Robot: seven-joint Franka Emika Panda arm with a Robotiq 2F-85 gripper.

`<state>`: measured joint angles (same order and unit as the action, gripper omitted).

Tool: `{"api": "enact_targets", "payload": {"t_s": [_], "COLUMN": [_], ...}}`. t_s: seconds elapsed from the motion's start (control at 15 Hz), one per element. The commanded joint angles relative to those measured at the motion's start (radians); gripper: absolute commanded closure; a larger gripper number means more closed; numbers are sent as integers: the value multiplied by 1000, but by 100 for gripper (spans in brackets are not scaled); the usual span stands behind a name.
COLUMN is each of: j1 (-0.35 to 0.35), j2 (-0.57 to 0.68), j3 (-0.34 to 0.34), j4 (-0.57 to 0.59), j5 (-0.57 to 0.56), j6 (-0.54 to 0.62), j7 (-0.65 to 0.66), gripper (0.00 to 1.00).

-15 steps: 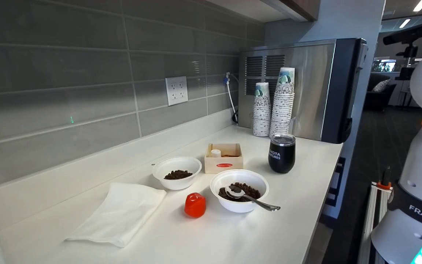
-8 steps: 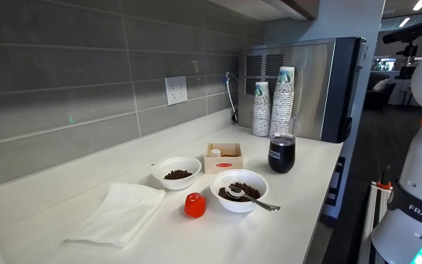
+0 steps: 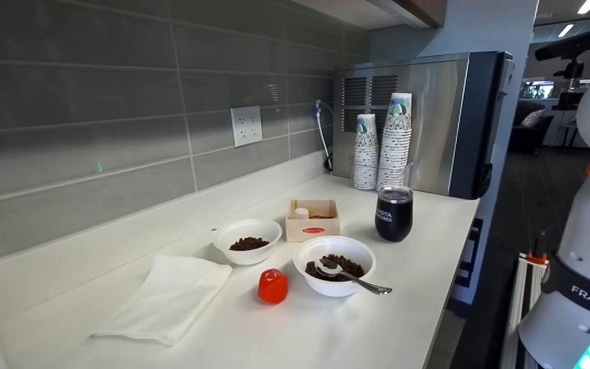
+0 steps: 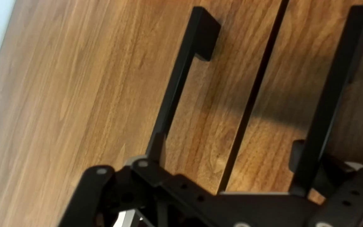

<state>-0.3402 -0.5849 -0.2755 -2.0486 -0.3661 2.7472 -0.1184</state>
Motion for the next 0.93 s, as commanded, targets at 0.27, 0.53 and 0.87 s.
{"api": "enact_targets", "payload": {"t_s": [0.27,0.53,0.87], "j1": [-34,-62,-78], "j2": [-126,-235,-358], "j3": [-28,-27,-30], "j4": [-50,-106,-168], "j5": [14,0,-12], "j6": [-88,-160,-237], "j7": [-47,-48,-69], "gripper": [0,0,0]}}
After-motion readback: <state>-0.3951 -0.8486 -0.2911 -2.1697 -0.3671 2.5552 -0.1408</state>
